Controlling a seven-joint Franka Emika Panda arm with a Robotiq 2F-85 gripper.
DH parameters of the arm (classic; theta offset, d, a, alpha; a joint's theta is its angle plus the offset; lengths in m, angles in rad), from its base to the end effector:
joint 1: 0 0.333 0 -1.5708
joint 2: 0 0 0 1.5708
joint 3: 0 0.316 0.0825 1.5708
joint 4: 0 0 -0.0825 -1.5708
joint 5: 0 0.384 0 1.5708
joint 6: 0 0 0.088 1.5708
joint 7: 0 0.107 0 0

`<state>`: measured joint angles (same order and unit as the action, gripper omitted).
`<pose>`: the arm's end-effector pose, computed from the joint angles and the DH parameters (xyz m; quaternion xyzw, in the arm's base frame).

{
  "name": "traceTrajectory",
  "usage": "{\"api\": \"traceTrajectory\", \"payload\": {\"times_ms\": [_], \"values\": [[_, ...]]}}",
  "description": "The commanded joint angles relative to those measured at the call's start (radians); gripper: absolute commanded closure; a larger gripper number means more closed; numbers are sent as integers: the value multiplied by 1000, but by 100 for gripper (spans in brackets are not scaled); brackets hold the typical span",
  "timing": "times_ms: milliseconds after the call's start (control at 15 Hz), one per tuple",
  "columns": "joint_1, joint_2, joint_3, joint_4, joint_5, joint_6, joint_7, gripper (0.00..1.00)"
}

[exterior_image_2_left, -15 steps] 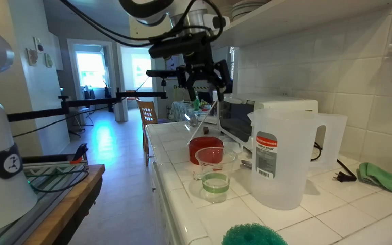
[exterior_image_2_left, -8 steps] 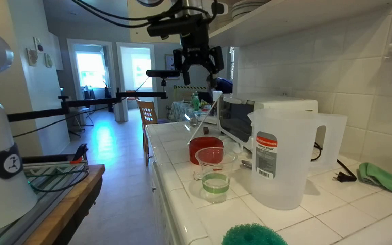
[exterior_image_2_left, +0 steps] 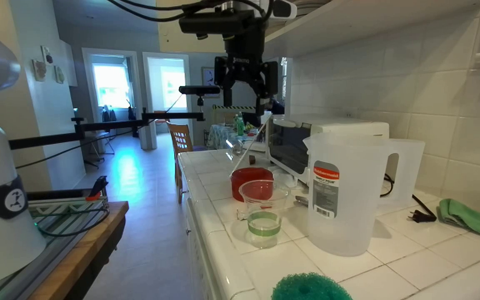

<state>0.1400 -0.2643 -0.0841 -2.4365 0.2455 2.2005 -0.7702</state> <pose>0.4509 0.0334 0.4065 -0.9358 -0.3343 -0.0506 0.0994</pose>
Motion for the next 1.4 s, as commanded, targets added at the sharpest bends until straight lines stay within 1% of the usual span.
{"api": "traceTrajectory", "payload": {"times_ms": [0,467,533,800,1000,1333], "values": [[-12,0,10,2,3,-3,-2,0],[-13,0,9,2,3,-3,-2,0],[-18,2,22,2,-20,22,36,0],[-7,16,65,16,-46,106,96,0],[6,21,111,18,-71,167,171,0],[23,-16,202,-6,-182,277,396,0]]}}
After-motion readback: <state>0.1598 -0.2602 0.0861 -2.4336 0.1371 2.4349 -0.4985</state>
